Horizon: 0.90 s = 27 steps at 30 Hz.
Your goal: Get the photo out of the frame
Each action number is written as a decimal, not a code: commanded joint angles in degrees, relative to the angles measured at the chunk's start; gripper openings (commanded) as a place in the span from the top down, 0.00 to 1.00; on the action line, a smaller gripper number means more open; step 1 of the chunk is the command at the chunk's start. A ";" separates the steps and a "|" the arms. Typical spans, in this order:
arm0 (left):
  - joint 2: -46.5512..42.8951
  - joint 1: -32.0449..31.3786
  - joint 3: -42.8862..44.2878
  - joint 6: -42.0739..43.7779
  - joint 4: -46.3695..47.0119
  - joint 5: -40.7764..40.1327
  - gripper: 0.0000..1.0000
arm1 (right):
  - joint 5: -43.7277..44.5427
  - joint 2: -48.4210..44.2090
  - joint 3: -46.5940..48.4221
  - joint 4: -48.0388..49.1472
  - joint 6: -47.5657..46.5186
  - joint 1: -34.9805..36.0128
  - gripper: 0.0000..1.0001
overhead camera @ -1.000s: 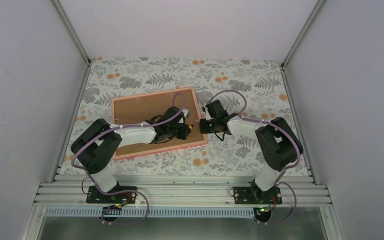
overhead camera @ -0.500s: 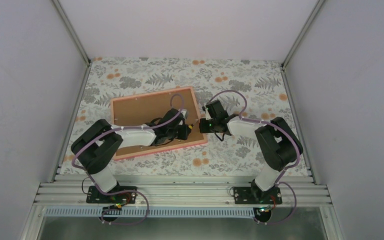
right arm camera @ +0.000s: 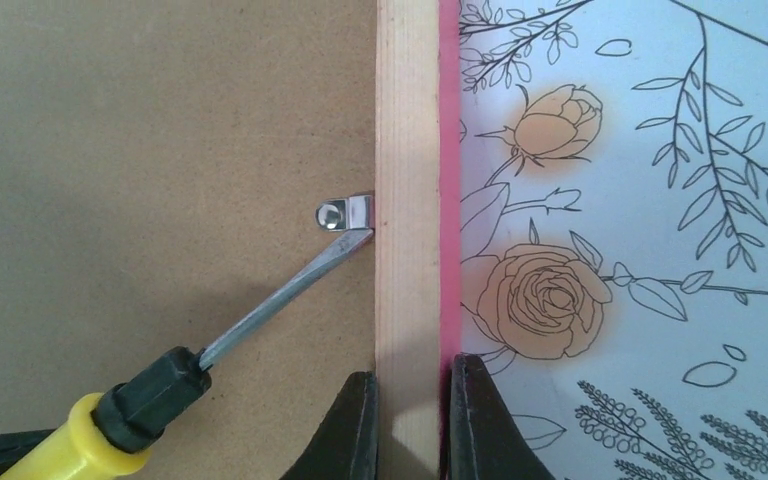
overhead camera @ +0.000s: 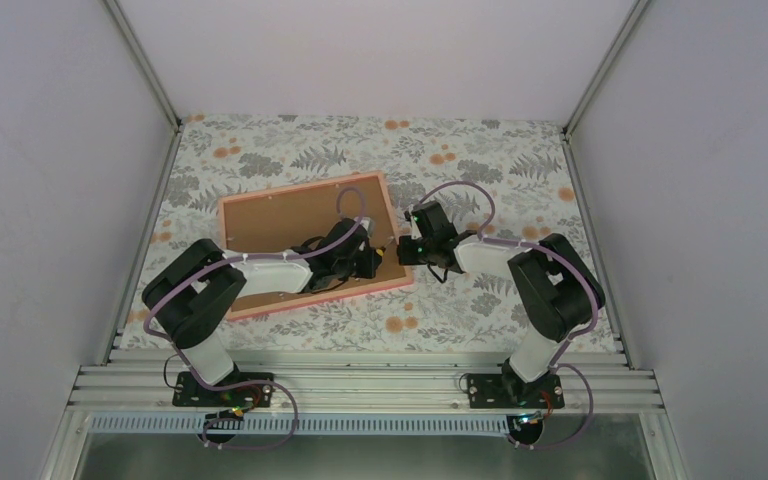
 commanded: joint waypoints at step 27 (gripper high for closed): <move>-6.66 4.88 -1.88 9.80 0.34 -0.41 0.98 | -4.53 0.50 -2.50 -1.43 2.37 1.83 0.96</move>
